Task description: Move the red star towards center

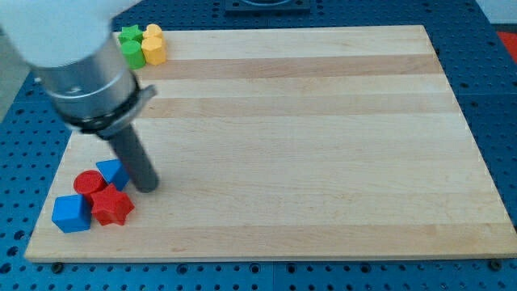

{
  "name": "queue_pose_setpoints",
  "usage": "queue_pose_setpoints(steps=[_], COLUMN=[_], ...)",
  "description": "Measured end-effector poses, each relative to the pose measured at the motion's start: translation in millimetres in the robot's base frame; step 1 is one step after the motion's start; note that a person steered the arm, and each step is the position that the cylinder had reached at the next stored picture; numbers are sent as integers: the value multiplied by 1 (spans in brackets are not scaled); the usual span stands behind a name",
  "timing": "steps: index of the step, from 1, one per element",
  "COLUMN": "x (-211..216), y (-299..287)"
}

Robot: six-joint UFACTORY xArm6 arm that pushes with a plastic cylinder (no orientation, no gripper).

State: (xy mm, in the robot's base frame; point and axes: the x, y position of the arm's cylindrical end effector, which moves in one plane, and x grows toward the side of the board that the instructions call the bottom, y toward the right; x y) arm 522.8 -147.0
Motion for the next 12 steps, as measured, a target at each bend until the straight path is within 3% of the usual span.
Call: queue_pose_setpoints(steps=[1, 2, 3, 5, 8, 12], x=[-25, 27, 76, 94, 49, -42], y=[61, 96, 51, -58, -69, -18])
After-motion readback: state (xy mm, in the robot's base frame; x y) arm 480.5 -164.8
